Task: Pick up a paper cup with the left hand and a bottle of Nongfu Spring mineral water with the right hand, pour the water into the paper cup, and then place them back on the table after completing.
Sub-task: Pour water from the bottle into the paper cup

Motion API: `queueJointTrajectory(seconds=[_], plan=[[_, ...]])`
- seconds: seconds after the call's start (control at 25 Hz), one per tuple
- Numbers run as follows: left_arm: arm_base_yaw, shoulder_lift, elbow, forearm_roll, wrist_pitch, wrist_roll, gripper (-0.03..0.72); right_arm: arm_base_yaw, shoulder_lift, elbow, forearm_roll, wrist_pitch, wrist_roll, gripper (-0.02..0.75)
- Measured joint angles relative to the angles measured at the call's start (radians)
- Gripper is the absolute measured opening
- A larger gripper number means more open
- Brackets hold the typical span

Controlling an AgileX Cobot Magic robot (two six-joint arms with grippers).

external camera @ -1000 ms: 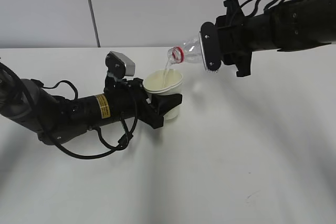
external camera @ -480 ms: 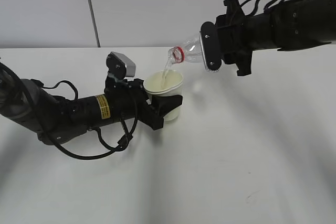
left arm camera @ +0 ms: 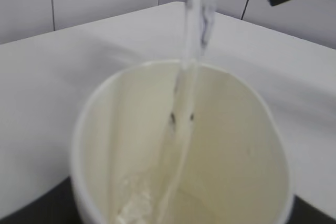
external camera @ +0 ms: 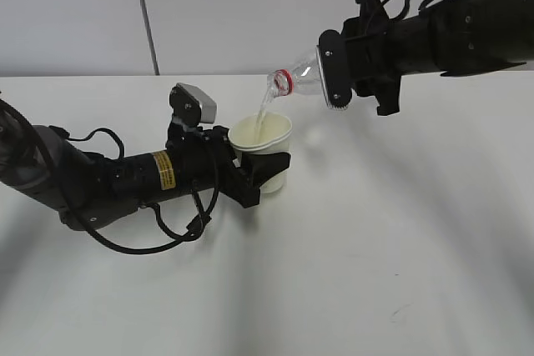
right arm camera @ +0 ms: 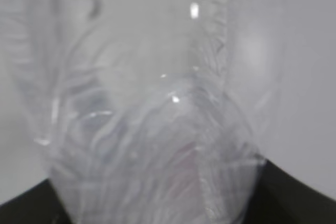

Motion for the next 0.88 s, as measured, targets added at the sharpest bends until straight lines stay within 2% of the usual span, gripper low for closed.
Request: queueJointTrajectory(seconds=[0.88], plan=[[0.000,0.000,0.000,0.007,0.003,0.000,0.398,0.000,0.000,0.000,-0.023,0.000,0.000,0.428]])
